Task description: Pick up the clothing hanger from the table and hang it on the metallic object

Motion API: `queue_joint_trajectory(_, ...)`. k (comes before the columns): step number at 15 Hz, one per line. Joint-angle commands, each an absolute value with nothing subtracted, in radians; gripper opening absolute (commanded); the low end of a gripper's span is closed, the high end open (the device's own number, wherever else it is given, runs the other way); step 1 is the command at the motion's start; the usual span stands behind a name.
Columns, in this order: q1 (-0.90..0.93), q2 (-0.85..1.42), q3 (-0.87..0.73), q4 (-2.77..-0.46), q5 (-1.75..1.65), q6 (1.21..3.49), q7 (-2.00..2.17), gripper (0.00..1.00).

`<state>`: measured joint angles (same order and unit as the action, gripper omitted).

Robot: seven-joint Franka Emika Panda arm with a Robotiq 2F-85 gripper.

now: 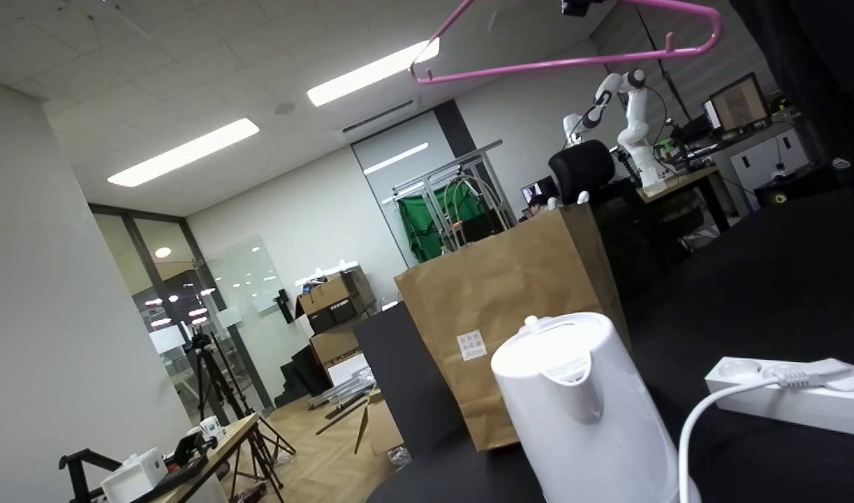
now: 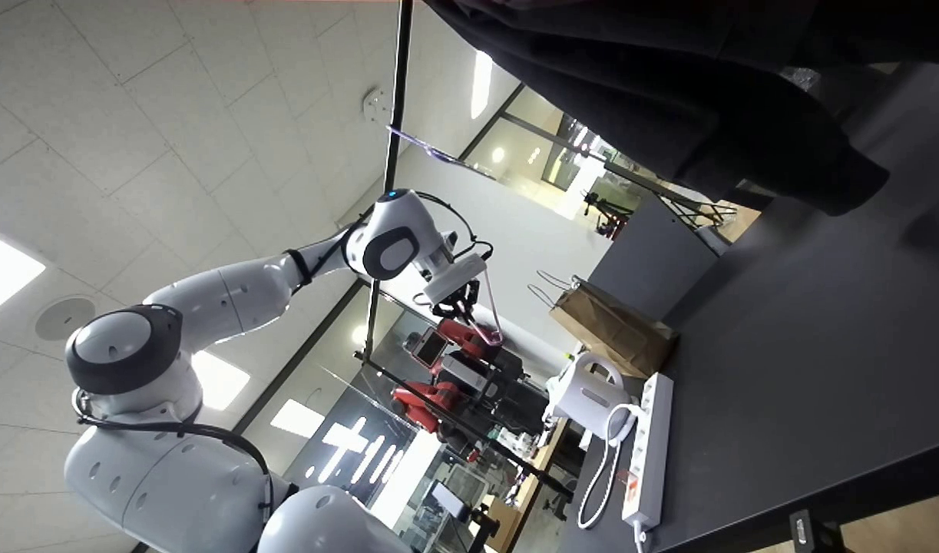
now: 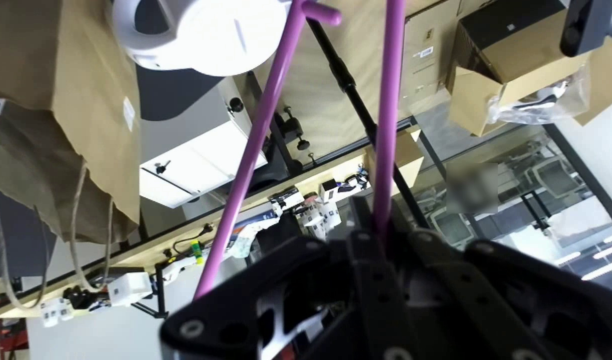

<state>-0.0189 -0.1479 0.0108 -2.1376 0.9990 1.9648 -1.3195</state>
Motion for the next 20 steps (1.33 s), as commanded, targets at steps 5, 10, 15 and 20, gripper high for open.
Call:
queue_joint_trajectory(5,-0.001,-0.283,-0.021,-2.163,1.027,1.857,-1.37,0.02)
queue_joint_trajectory(10,0.0,-0.332,-0.044,-2.179,1.103,1.811,-1.45,0.02)
queue_joint_trajectory(15,-0.01,-0.348,-0.06,-2.191,1.218,1.784,-1.512,0.02)
queue_joint_trajectory(20,-0.022,-0.311,-0.064,-2.157,1.271,1.762,-1.482,0.02)
